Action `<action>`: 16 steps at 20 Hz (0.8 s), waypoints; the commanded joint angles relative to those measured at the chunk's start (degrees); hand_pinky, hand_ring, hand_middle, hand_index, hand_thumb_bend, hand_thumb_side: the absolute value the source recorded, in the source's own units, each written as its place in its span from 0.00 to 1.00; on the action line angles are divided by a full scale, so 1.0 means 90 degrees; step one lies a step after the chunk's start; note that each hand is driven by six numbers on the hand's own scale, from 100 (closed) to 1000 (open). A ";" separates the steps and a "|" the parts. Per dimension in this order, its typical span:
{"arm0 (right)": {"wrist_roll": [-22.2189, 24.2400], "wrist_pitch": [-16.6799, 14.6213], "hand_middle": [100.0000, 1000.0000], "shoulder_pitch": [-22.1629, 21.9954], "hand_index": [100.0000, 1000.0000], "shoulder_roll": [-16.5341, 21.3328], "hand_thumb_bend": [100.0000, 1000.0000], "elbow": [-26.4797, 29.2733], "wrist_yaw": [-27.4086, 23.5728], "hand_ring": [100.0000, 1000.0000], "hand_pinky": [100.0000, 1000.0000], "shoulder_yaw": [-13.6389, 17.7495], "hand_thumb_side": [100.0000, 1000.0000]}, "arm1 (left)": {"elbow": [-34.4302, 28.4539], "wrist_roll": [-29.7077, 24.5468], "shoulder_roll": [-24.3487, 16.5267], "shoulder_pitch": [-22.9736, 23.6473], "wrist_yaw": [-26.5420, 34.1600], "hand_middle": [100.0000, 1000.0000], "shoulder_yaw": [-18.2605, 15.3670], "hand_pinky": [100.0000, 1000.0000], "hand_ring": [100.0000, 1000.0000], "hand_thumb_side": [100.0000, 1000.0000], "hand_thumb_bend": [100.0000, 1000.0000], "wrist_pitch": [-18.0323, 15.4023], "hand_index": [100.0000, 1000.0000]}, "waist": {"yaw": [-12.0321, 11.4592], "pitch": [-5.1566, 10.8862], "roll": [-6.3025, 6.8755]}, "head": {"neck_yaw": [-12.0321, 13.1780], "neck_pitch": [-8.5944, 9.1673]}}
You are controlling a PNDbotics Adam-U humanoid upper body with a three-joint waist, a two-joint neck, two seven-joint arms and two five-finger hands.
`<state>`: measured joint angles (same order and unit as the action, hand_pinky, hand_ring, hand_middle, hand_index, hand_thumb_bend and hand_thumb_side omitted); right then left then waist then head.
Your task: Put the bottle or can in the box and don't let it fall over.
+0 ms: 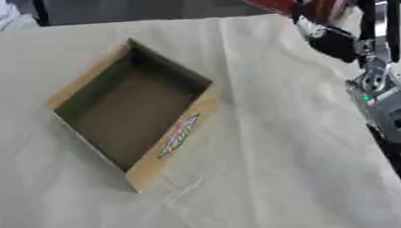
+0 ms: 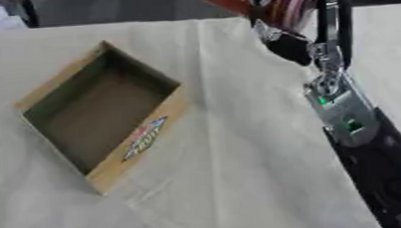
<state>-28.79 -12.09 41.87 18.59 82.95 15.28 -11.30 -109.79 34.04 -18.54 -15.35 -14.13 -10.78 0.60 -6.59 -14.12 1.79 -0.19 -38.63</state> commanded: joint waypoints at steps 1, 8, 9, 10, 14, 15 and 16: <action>0.0099 0.0065 0.52 0.0191 0.61 -0.0091 0.28 0.0229 0.0023 0.64 0.47 -0.0184 0.00 | -0.0142 0.0106 -0.0102 -0.0089 -0.0031 0.67 -0.0071 0.58 0.97 0.54 0.37 0.0004 0.63 | -0.0026 0.0180 -0.0007 | -0.0045 -0.0001; 0.0303 0.0085 0.52 0.0257 0.60 -0.0478 0.26 0.0065 0.0075 0.64 0.47 -0.0562 0.00 | -0.0216 0.0216 -0.0047 -0.0160 -0.0058 0.67 -0.0073 0.59 0.96 0.53 0.38 -0.0008 0.64 | -0.0118 0.0196 -0.0030 | -0.0122 -0.0020; 0.0318 0.0077 0.51 0.0255 0.60 -0.0540 0.26 0.0023 0.0074 0.64 0.47 -0.0608 0.00 | -0.0231 0.0224 -0.0031 -0.0180 -0.0064 0.67 -0.0075 0.59 0.96 0.53 0.38 -0.0010 0.64 | -0.0139 0.0198 -0.0035 | -0.0148 -0.0027; 0.0328 0.0069 0.51 0.0252 0.60 -0.0602 0.26 -0.0022 0.0070 0.64 0.47 -0.0649 0.00 | -0.0246 0.0232 -0.0014 -0.0199 -0.0071 0.67 -0.0079 0.59 0.96 0.53 0.38 -0.0010 0.64 | -0.0159 0.0198 -0.0039 | -0.0173 -0.0030; 0.0332 0.0050 0.51 0.0261 0.61 -0.0795 0.30 -0.0196 0.0040 0.65 0.47 -0.0755 0.00 | -0.0297 0.0258 0.0044 -0.0259 -0.0088 0.67 -0.0092 0.59 0.96 0.53 0.38 -0.0009 0.64 | -0.0227 0.0196 -0.0049 | -0.0242 -0.0029; 0.0342 0.0051 0.51 0.0268 0.61 -0.0844 0.26 -0.0248 0.0031 0.65 0.47 -0.0787 0.00 | -0.0310 0.0263 0.0058 -0.0273 -0.0089 0.67 -0.0095 0.59 0.96 0.53 0.39 -0.0011 0.64 | -0.0245 0.0194 -0.0052 | -0.0258 -0.0023; 0.0353 0.0057 0.51 0.0273 0.61 -0.0885 0.26 -0.0308 0.0024 0.65 0.47 -0.0816 0.00 | -0.0322 0.0267 0.0069 -0.0285 -0.0090 0.67 -0.0098 0.59 0.96 0.53 0.39 -0.0012 0.64 | -0.0258 0.0193 -0.0055 | -0.0271 -0.0018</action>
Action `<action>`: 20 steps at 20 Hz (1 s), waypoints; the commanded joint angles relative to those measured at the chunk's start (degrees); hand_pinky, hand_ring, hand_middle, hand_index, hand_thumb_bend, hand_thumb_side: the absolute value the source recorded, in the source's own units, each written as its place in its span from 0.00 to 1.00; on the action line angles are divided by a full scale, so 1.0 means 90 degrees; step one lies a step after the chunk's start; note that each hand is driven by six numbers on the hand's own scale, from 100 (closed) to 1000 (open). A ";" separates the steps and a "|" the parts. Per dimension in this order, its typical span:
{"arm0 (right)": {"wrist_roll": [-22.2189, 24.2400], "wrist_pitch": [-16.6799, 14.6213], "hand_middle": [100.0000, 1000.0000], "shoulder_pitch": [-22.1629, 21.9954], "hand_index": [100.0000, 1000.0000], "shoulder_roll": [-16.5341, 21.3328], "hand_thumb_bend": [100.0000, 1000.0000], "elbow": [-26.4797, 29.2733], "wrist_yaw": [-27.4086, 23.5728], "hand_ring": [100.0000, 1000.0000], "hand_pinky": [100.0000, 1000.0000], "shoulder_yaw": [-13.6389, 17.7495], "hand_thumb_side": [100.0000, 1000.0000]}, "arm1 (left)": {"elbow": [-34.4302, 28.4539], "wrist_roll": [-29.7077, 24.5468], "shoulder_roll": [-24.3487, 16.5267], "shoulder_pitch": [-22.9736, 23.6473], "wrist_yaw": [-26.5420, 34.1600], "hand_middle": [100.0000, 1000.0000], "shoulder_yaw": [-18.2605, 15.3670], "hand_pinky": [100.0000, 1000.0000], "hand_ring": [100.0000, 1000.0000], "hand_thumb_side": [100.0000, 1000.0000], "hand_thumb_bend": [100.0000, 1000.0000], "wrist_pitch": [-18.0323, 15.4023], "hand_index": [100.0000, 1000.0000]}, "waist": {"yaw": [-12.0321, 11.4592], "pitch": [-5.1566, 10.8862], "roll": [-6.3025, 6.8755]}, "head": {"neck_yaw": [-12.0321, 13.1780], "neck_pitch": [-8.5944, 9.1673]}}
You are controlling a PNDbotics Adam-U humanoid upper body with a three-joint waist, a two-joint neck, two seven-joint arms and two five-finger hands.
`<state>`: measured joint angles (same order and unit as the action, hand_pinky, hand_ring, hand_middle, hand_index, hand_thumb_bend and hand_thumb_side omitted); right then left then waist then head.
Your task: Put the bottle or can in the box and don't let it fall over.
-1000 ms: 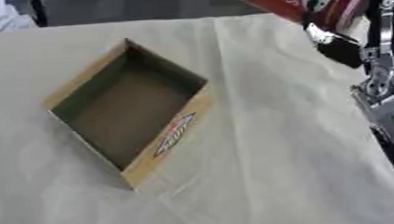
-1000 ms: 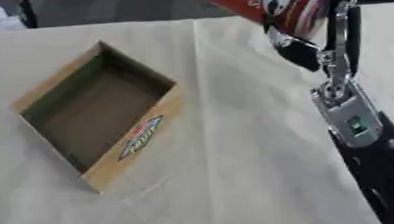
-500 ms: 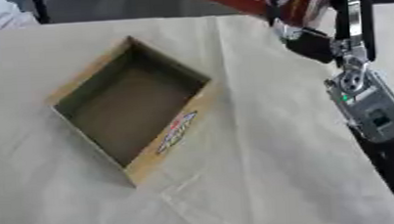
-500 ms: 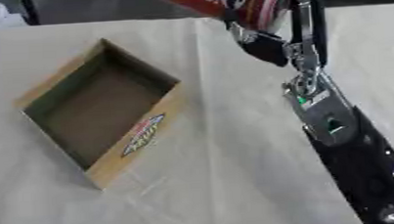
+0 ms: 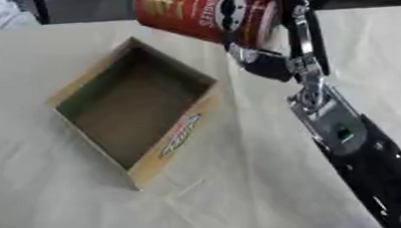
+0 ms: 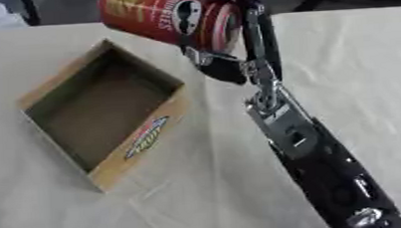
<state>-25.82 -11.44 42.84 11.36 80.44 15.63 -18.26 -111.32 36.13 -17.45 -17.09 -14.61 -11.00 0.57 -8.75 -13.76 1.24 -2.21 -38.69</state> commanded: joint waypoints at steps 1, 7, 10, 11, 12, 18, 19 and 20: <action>0.0042 0.0002 0.51 0.0166 0.61 -0.0128 0.26 -0.0115 -0.0026 0.65 0.47 -0.0073 0.00 | -0.0163 0.0035 -0.0042 -0.0102 -0.0038 0.67 -0.0075 0.59 0.96 0.53 0.39 -0.0010 0.64 | -0.0031 0.0153 0.0003 | -0.0064 -0.0006; 0.0224 -0.0012 0.52 0.0206 0.62 -0.0384 0.26 -0.0731 0.0011 0.66 0.48 -0.0236 0.00 | -0.0182 0.0001 0.0004 -0.0155 -0.0025 0.67 -0.0045 0.59 0.96 0.53 0.39 -0.0015 0.64 | -0.0112 0.0138 0.0005 | -0.0125 0.0022; 0.0374 -0.0052 0.53 0.0253 0.63 -0.0444 0.26 -0.1005 0.0031 0.69 0.52 -0.0293 0.00 | -0.0171 -0.0017 0.0007 -0.0159 -0.0017 0.67 -0.0037 0.59 0.96 0.53 0.39 -0.0014 0.64 | -0.0124 0.0139 -0.0003 | -0.0125 0.0031; 0.0443 -0.0064 0.57 0.0247 0.66 -0.0403 0.31 -0.1072 0.0021 0.73 0.58 -0.0343 0.00 | -0.0168 -0.0026 0.0003 -0.0160 -0.0017 0.67 -0.0032 0.59 0.96 0.53 0.38 -0.0015 0.63 | -0.0125 0.0140 -0.0010 | -0.0115 0.0038; 0.0537 -0.0083 0.62 0.0227 0.71 -0.0324 0.45 -0.1103 -0.0010 0.79 0.67 -0.0422 0.00 | -0.0166 -0.0037 0.0001 -0.0163 -0.0017 0.67 -0.0027 0.59 0.96 0.53 0.38 -0.0016 0.63 | -0.0129 0.0140 -0.0015 | -0.0110 0.0045; 0.1184 0.0088 0.75 0.0161 0.85 -0.0054 0.82 -0.1035 0.0345 0.91 0.83 -0.0479 0.23 | -0.0159 -0.0046 -0.0022 -0.0145 -0.0024 0.67 -0.0037 0.59 0.96 0.53 0.38 -0.0014 0.63 | -0.0107 0.0149 -0.0029 | -0.0078 0.0032; 0.1252 0.0127 0.75 0.0161 0.86 -0.0043 0.82 -0.0981 0.0420 0.91 0.83 -0.0391 0.24 | -0.0155 -0.0041 -0.0027 -0.0138 -0.0024 0.67 -0.0040 0.59 0.96 0.53 0.38 -0.0011 0.63 | -0.0096 0.0152 -0.0030 | -0.0071 0.0032; 0.1289 0.0165 0.75 0.0159 0.86 -0.0033 0.82 -0.0927 0.0468 0.91 0.83 -0.0324 0.24 | -0.0151 -0.0039 -0.0032 -0.0132 -0.0024 0.67 -0.0041 0.59 0.96 0.53 0.38 -0.0009 0.63 | -0.0088 0.0154 -0.0030 | -0.0067 0.0033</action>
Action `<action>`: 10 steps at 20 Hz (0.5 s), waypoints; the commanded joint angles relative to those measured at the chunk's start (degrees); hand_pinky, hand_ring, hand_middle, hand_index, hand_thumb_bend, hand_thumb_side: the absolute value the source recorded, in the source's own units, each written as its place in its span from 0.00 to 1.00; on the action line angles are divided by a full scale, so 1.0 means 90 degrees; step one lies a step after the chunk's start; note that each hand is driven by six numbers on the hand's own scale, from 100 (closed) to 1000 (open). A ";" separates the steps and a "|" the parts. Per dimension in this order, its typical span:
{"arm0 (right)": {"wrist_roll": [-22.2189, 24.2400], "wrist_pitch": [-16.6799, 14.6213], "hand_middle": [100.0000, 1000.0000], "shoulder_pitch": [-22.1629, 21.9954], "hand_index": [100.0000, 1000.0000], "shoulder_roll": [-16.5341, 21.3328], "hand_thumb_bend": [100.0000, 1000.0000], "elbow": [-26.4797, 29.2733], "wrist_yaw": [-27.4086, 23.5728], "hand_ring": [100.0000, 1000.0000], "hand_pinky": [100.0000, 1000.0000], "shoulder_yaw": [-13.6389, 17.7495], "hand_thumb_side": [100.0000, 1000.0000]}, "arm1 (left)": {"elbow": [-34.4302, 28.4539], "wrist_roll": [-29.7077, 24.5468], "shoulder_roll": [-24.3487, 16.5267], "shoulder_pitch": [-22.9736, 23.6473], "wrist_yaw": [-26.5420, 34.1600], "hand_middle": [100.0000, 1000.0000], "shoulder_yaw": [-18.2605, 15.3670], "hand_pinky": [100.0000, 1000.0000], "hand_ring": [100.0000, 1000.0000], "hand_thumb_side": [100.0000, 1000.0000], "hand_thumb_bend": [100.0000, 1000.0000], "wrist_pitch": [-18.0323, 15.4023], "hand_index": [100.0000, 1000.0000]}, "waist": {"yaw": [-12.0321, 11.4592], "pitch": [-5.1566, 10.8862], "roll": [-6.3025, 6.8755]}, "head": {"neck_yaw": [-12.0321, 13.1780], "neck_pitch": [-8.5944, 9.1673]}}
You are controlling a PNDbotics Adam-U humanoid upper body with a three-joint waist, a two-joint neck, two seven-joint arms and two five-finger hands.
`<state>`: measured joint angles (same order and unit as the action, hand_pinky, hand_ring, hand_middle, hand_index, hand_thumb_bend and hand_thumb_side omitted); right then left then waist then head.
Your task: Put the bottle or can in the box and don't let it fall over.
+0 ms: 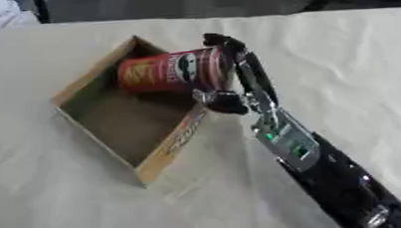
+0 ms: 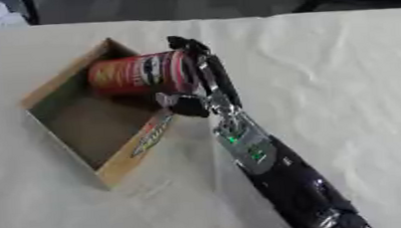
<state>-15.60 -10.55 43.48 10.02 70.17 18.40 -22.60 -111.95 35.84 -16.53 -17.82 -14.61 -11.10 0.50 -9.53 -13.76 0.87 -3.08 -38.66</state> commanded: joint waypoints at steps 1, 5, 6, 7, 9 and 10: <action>0.0162 0.0102 0.75 0.0090 0.86 0.0127 0.83 0.0268 0.0182 0.91 0.83 0.0211 0.24 | -0.0077 -0.0006 -0.0139 -0.0046 -0.0025 0.67 -0.0030 0.59 0.96 0.54 0.38 0.0000 0.63 | 0.0006 0.0157 0.0012 | 0.0032 0.0030; 0.0078 0.0212 0.74 0.0097 0.86 0.0175 0.83 0.0480 0.0135 0.91 0.83 0.0320 0.24 | -0.0059 -0.0014 -0.0152 -0.0030 -0.0025 0.67 -0.0032 0.59 0.96 0.54 0.38 0.0015 0.63 | 0.0028 0.0164 0.0012 | 0.0038 0.0035; 0.0049 0.0237 0.74 0.0097 0.86 0.0189 0.83 0.0534 0.0101 0.91 0.83 0.0335 0.24 | -0.0056 -0.0019 -0.0155 -0.0026 -0.0026 0.67 -0.0032 0.59 0.96 0.54 0.38 0.0019 0.63 | 0.0032 0.0166 0.0011 | 0.0039 0.0034; 0.0019 0.0262 0.74 0.0095 0.86 0.0208 0.83 0.0591 0.0062 0.91 0.83 0.0350 0.24 | -0.0054 -0.0023 -0.0160 -0.0022 -0.0027 0.67 -0.0032 0.59 0.96 0.54 0.38 0.0022 0.63 | 0.0038 0.0168 0.0008 | 0.0043 0.0030; -0.0051 0.0301 0.74 0.0079 0.86 0.0267 0.82 0.0720 -0.0026 0.90 0.83 0.0382 0.24 | -0.0051 -0.0025 -0.0170 -0.0009 -0.0029 0.67 -0.0037 0.59 0.96 0.54 0.38 0.0026 0.63 | 0.0053 0.0177 0.0000 | 0.0059 0.0015; -0.0088 0.0319 0.74 0.0061 0.86 0.0317 0.82 0.0800 -0.0073 0.90 0.83 0.0403 0.24 | -0.0049 -0.0023 -0.0177 0.0000 -0.0032 0.67 -0.0041 0.59 0.96 0.54 0.38 0.0027 0.63 | 0.0064 0.0185 -0.0004 | 0.0073 0.0011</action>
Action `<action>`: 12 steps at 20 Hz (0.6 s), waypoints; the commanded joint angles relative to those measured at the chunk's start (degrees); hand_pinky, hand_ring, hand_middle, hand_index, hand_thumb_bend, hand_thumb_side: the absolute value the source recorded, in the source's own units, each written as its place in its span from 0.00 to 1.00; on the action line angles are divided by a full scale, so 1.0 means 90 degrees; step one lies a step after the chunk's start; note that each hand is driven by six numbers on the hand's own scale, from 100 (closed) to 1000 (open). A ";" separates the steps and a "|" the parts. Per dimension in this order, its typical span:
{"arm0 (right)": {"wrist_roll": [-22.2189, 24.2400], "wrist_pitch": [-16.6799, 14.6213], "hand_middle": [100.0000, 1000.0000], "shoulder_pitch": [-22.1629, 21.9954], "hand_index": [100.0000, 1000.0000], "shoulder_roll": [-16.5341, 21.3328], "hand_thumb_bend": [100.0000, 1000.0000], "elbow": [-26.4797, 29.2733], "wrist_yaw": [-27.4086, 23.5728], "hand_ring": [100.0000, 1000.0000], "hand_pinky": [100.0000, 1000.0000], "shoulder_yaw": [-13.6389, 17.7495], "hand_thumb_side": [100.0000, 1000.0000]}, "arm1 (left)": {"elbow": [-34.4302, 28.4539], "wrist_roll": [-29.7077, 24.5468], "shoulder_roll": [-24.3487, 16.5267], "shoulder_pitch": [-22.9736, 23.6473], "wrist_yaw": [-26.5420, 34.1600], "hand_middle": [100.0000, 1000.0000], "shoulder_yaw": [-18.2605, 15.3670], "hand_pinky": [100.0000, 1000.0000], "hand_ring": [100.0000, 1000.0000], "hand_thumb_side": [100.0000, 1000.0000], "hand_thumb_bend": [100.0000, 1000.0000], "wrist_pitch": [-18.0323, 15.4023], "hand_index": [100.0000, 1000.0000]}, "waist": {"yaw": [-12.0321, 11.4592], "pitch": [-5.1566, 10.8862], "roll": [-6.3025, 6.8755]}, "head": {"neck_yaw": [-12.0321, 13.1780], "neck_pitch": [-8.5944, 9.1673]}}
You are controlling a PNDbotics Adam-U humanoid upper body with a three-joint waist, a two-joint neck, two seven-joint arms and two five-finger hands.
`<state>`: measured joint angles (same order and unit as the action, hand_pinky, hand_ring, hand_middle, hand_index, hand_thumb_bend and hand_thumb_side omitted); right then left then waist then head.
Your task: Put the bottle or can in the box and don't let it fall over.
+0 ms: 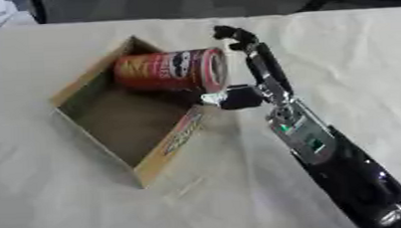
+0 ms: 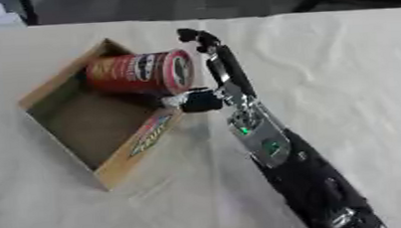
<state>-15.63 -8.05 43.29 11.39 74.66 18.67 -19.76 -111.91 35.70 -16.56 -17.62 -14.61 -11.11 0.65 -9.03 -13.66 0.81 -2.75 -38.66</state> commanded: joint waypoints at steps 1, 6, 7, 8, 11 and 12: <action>-0.0124 0.0061 0.74 0.0052 0.86 0.0229 0.81 0.0391 -0.0150 0.90 0.83 0.0115 0.24 | -0.0052 -0.0005 -0.0184 -0.0010 -0.0036 0.67 -0.0045 0.59 0.96 0.54 0.38 0.0013 0.63 | 0.0026 0.0185 -0.0004 | 0.0055 0.0006; -0.0337 0.0167 0.74 -0.0241 0.86 0.0672 0.77 0.1008 -0.0464 0.90 0.83 0.0299 0.25 | -0.0021 0.0000 -0.0268 0.0069 -0.0070 0.67 -0.0061 0.59 0.96 0.54 0.38 0.0033 0.63 | 0.0165 0.0245 -0.0040 | 0.0157 -0.0040; -0.0387 0.0194 0.74 -0.0324 0.86 0.0776 0.74 0.1149 -0.0541 0.90 0.82 0.0348 0.25 | -0.0013 0.0000 -0.0282 0.0083 -0.0076 0.67 -0.0064 0.59 0.96 0.54 0.38 0.0036 0.63 | 0.0189 0.0253 -0.0046 | 0.0173 -0.0042; -0.0449 0.0234 0.74 -0.0435 0.87 0.0897 0.71 0.1293 -0.0625 0.89 0.82 0.0416 0.24 | -0.0008 0.0003 -0.0298 0.0098 -0.0082 0.67 -0.0070 0.59 0.96 0.54 0.38 0.0038 0.63 | 0.0217 0.0263 -0.0053 | 0.0188 -0.0043; -0.0647 0.0401 0.74 -0.0807 0.88 0.1198 0.68 0.1765 -0.0910 0.89 0.81 0.0648 0.26 | 0.0006 0.0012 -0.0351 0.0149 -0.0095 0.67 -0.0075 0.59 0.96 0.54 0.38 0.0041 0.63 | 0.0293 0.0292 -0.0073 | 0.0239 -0.0059; -0.0724 0.0444 0.74 -0.0926 0.88 0.1277 0.67 0.1921 -0.1006 0.89 0.81 0.0742 0.27 | 0.0013 0.0010 -0.0367 0.0166 -0.0098 0.67 -0.0073 0.59 0.96 0.54 0.37 0.0043 0.63 | 0.0317 0.0299 -0.0076 | 0.0258 -0.0069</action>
<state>-21.29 -4.45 34.31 20.86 89.16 10.72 -14.40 -111.23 35.75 -18.07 -15.86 -15.15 -11.16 0.92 -6.09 -12.18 0.07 -0.71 -39.17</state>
